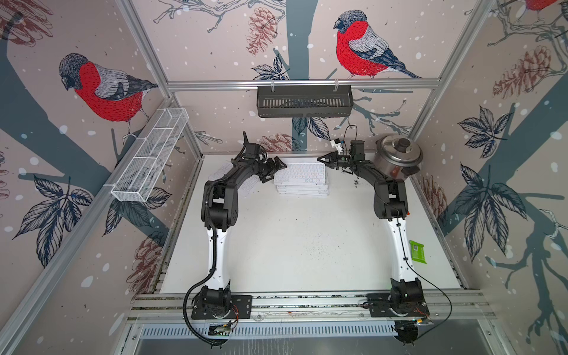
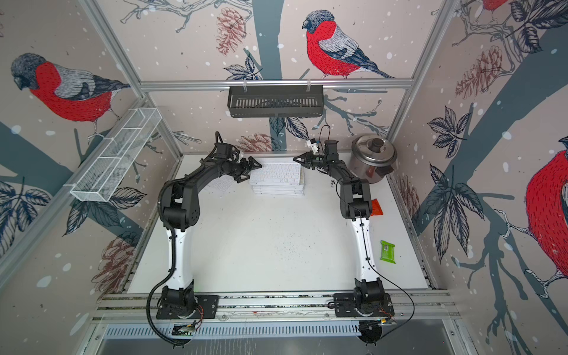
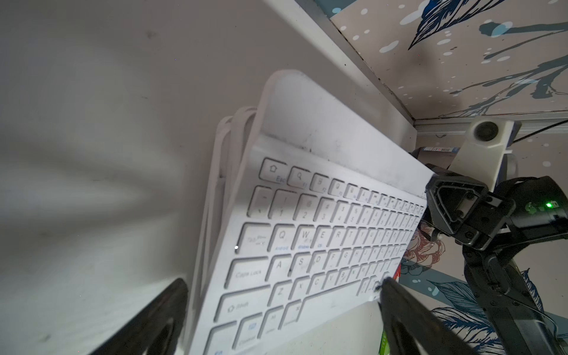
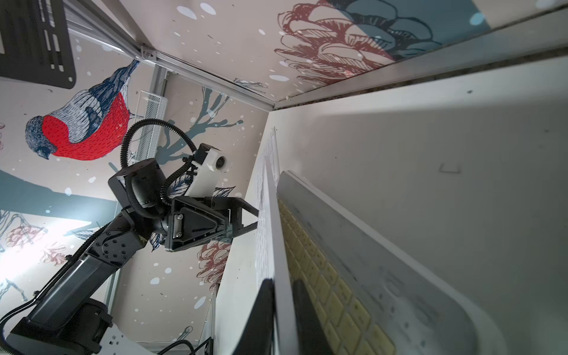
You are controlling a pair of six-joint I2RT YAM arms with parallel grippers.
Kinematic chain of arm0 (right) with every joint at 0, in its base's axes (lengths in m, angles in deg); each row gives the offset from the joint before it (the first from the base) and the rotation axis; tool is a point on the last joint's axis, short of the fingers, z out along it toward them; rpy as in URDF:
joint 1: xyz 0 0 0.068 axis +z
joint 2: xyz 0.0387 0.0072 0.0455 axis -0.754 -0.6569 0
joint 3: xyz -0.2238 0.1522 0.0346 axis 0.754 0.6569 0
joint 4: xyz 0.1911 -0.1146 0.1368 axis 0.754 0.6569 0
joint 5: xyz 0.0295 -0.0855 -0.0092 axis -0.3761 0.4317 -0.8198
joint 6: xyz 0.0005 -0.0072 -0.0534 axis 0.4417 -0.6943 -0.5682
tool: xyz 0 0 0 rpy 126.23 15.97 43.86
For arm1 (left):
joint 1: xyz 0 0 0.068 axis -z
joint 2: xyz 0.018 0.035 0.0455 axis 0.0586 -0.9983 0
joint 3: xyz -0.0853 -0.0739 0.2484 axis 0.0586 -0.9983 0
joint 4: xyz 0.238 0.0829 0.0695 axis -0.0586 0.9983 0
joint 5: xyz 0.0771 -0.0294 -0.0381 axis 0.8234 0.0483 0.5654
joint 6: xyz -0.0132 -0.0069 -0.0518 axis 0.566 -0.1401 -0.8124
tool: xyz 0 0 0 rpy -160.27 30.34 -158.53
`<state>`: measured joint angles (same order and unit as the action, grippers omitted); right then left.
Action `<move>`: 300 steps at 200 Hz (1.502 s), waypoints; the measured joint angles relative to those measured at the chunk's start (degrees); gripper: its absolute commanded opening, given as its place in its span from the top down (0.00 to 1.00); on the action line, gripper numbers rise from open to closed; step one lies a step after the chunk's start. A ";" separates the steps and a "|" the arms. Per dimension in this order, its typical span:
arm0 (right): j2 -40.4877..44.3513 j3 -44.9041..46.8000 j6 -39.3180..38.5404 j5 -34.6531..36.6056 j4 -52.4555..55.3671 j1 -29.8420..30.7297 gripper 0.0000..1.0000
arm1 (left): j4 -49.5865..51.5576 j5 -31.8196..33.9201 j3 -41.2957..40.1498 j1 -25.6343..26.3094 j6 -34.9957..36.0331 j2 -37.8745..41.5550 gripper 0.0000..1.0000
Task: Stack the numeric keypads
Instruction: Place the numeric keypad at the numeric keypad.
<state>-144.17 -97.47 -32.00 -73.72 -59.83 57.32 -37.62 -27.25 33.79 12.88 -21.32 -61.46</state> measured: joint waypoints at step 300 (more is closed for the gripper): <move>3.08 -4.74 -21.57 26.43 19.56 4.31 0.01 | 7.39 6.54 -0.44 0.35 5.31 3.76 0.03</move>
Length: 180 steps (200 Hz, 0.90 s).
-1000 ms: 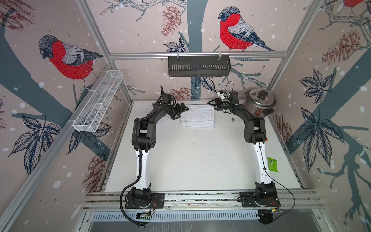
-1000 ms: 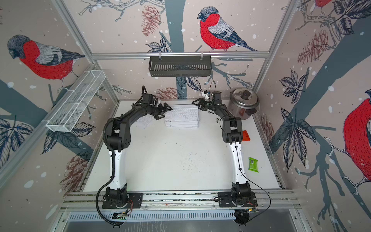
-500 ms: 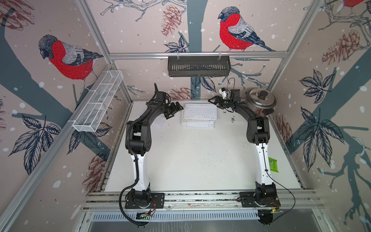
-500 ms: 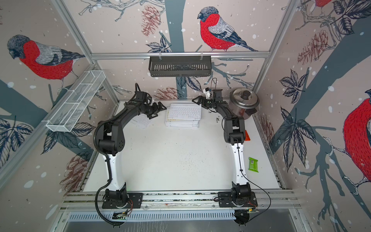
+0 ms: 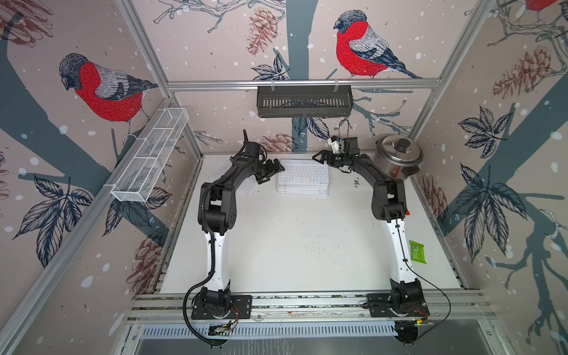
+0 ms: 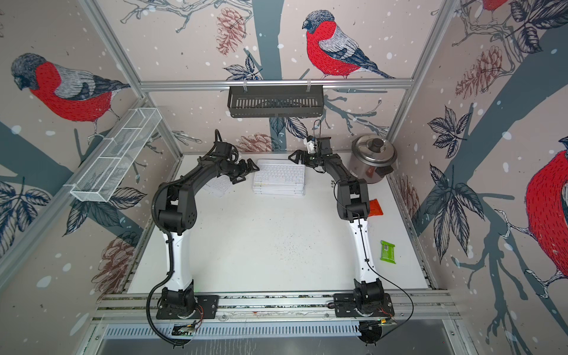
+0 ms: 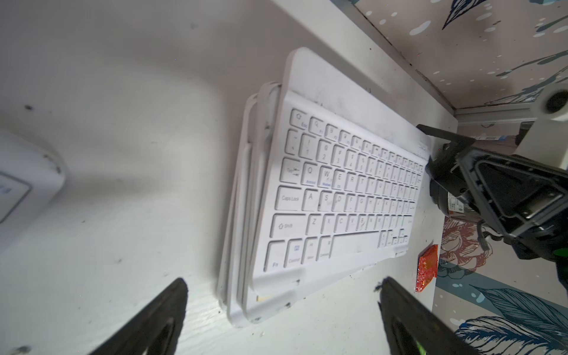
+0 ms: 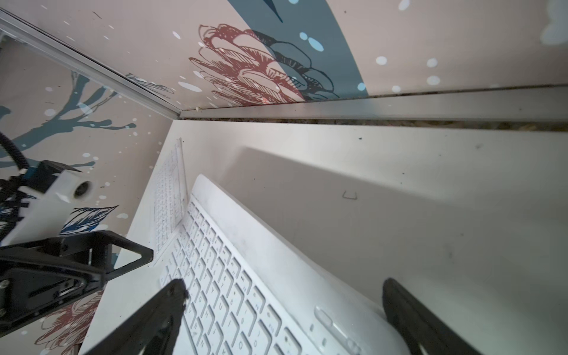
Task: Stack the numeric keypads
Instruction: Place the numeric keypad at the numeric keypad.
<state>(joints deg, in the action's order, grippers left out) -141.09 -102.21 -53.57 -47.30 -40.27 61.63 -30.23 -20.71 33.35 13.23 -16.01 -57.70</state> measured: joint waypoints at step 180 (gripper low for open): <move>12.11 13.79 -8.28 22.18 -2.05 3.52 0.01 | 6.03 5.60 3.91 -2.62 3.32 1.25 0.03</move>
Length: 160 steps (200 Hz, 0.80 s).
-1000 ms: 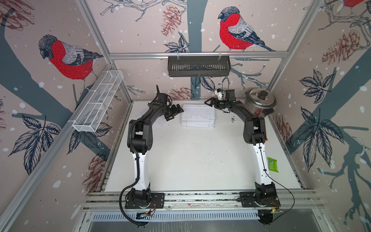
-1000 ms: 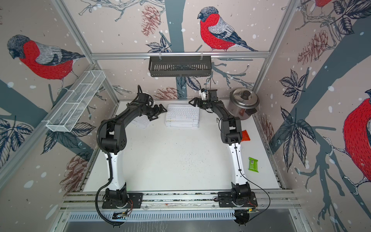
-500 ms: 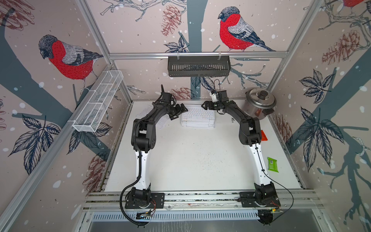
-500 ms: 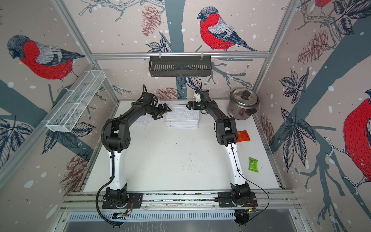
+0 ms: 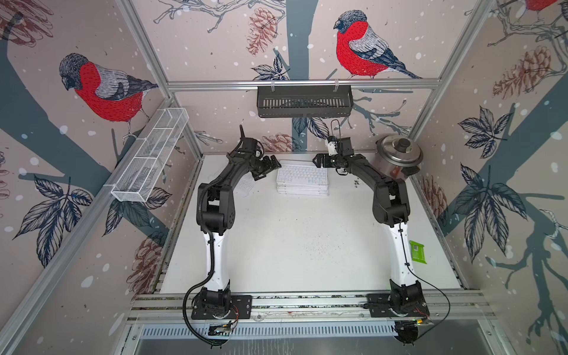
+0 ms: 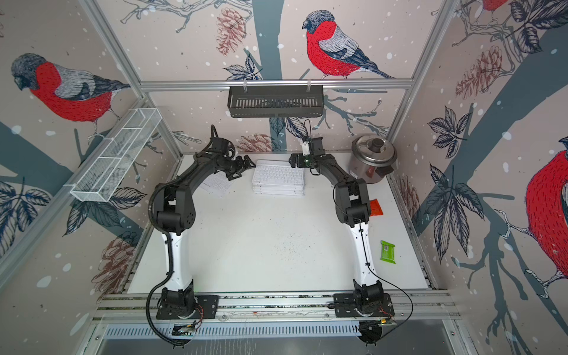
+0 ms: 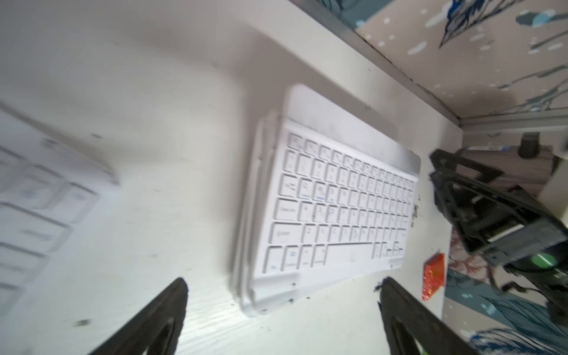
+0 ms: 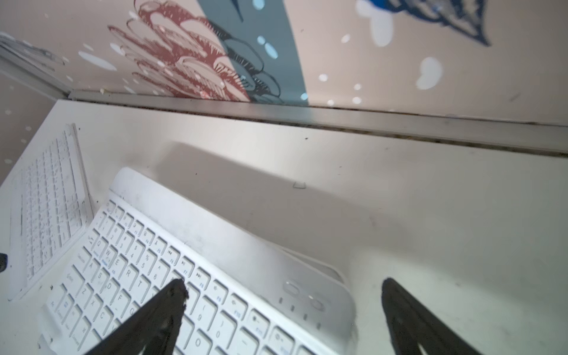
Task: Stack the numeric keypads
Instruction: Place the numeric keypad at the numeric keypad, then move the numeric keypad to the center of the board.
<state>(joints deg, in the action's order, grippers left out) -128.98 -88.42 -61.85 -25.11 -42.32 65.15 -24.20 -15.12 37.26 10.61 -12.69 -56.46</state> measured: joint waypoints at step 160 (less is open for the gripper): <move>26.01 32.74 3.02 1.81 -10.88 1.68 0.01 | 6.01 23.47 5.09 -5.64 10.36 -11.02 0.03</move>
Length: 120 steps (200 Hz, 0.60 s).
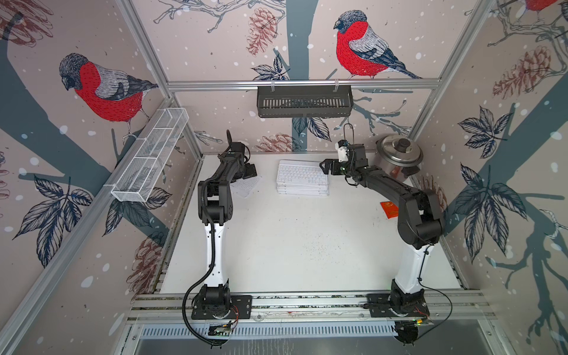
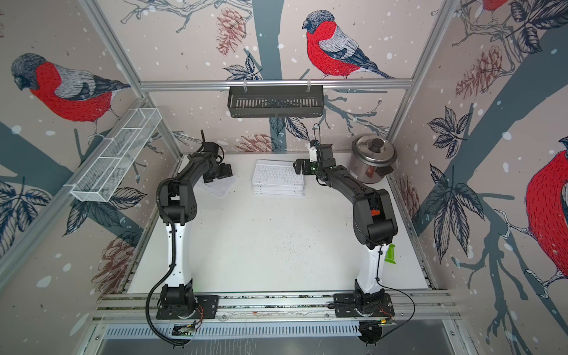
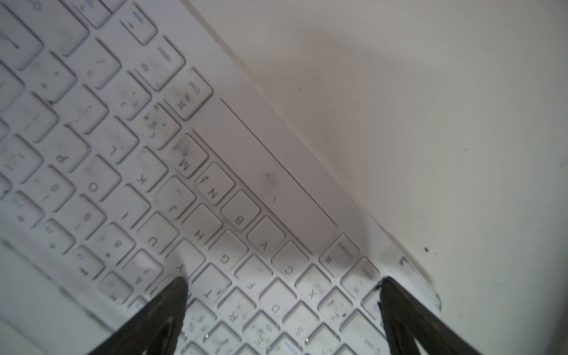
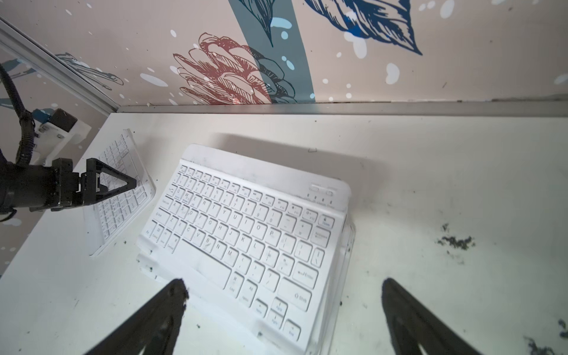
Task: Stack the numeric keypads
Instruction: Move the numeric keypad to the center of the board.
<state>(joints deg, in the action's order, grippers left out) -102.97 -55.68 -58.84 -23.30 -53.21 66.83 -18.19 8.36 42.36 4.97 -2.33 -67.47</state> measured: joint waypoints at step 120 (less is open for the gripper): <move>7.34 4.96 0.98 1.51 0.90 14.56 0.01 | -20.04 -19.56 -58.14 -1.75 -10.19 42.29 0.03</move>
<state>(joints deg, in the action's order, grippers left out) -95.63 -50.72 -57.85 -21.79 -52.31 81.39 -38.23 -11.20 -15.78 3.22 -12.51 -25.18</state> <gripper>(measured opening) 0.993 0.964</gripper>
